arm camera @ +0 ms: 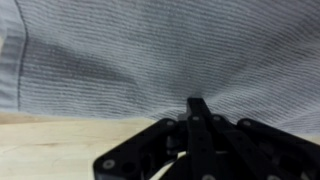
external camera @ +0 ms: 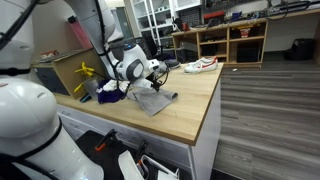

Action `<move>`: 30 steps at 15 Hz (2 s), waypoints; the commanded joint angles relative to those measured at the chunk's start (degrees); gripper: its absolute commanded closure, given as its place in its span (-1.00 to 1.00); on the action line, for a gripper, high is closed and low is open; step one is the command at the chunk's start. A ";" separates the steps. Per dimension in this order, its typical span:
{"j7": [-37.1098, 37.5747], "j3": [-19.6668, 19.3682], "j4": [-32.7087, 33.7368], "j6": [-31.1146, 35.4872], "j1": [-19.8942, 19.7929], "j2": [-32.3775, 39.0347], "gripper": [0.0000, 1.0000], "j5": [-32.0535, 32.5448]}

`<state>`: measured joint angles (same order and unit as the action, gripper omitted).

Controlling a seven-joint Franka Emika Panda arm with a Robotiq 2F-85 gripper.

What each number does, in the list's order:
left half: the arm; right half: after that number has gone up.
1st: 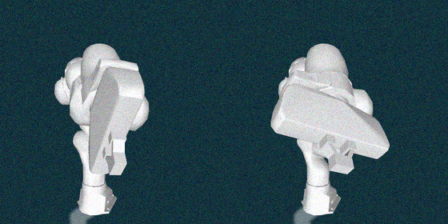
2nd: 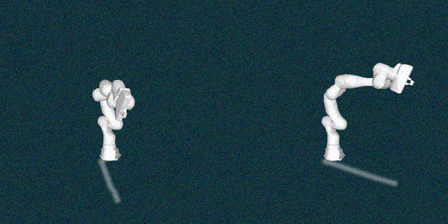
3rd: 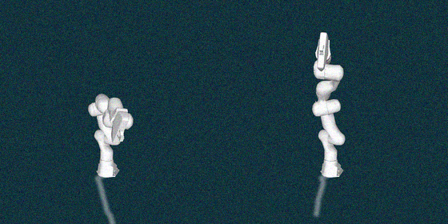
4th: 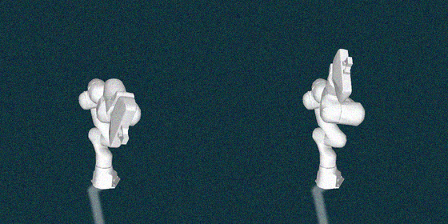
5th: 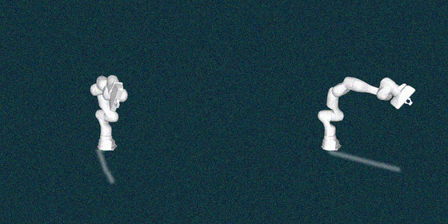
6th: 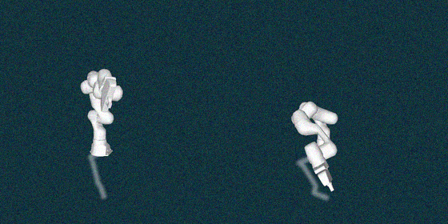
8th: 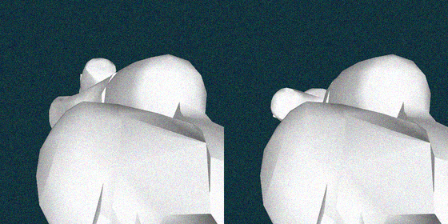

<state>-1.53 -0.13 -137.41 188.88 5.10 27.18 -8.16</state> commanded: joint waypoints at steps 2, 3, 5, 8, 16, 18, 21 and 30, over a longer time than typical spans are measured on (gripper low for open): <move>2.25 -1.01 3.70 3.50 0.93 6.46 1.00 0.97; 1.98 -1.29 3.92 4.57 1.06 7.01 1.00 0.99; 1.60 -1.63 4.50 5.98 1.06 8.00 1.00 1.07; 0.38 -3.62 6.20 8.47 1.84 9.95 1.00 1.16; -2.81 -14.05 14.66 9.44 7.39 15.93 1.00 -0.43; -2.59 -15.02 14.78 9.44 8.04 15.81 1.00 -0.46; -3.16 -13.37 11.91 9.11 7.21 13.15 0.32 1.41; -4.92 -7.38 2.40 -0.10 6.21 1.29 -0.98 10.11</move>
<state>-4.75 -7.86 -130.11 193.01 10.43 34.28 0.28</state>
